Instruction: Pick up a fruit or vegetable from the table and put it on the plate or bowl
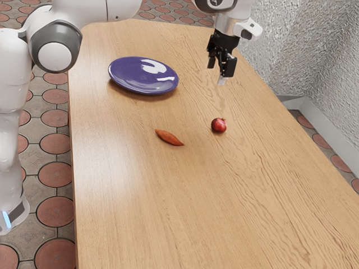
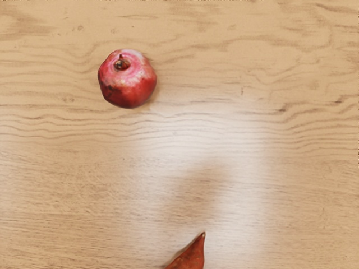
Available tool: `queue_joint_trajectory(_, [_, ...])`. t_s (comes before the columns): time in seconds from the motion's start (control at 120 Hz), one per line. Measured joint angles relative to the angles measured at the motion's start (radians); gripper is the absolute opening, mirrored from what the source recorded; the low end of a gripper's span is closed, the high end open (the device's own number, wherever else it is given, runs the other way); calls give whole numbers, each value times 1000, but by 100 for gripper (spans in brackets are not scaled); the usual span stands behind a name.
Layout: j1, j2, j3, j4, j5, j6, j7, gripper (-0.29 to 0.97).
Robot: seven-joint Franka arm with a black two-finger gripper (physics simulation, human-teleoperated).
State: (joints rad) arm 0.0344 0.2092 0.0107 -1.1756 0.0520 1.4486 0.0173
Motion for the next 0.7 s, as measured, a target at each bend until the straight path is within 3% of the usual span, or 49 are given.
queue_joint_trajectory(0.408, [2,10,-18,49,-3,12,49,68])
queue_joint_trajectory(0.7, [57,216,-18,51,4,96,308,68])
